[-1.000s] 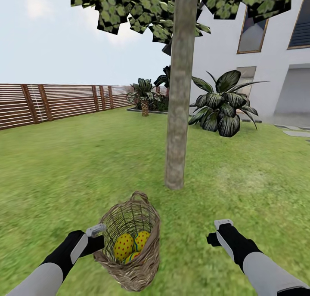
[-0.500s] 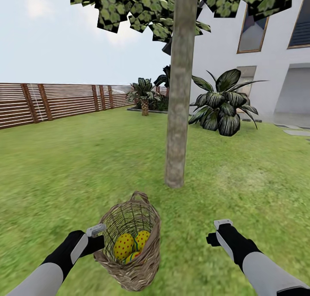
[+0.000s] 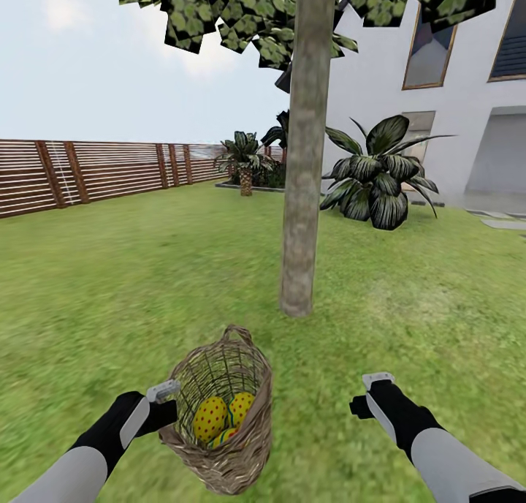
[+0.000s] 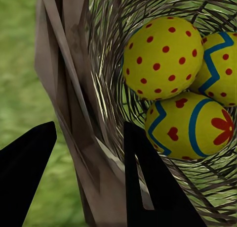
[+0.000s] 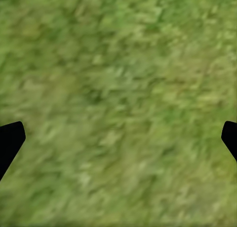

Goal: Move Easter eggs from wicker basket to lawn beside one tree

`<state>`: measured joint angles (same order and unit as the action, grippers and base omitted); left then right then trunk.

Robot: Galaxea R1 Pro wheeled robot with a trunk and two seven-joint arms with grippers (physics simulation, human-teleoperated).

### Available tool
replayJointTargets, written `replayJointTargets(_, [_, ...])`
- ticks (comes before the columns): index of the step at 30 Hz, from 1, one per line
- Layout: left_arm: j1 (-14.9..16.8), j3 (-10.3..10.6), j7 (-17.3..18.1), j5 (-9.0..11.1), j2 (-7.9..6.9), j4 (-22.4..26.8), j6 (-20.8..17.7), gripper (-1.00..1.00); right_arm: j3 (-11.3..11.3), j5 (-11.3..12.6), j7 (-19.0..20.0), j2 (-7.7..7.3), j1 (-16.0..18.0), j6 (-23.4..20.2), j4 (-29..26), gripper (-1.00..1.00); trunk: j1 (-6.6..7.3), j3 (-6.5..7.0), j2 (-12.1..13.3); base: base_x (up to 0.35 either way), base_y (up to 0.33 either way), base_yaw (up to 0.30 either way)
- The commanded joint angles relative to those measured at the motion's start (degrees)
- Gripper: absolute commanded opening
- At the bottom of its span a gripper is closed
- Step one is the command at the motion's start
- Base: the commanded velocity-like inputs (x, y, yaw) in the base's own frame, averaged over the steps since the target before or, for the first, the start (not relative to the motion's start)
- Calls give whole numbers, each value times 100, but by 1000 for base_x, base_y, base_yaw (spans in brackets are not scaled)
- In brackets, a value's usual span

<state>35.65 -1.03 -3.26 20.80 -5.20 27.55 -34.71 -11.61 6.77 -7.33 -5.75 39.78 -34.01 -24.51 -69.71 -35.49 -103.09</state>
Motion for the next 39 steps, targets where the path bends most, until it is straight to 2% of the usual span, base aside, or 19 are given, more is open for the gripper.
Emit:
replayJointTargets(1, [3,-14,-35,100,1,13,-28,-100,-43,61,-41,-5,3,-27,-10,100,-22,-24,-45,0,0,0])
replayJointTargets(39, [3,-11,-35,100,1,5,-28,-100,-43,53,-41,4,3,-27,-10,100,-857,-706,-1569,0,0,0])
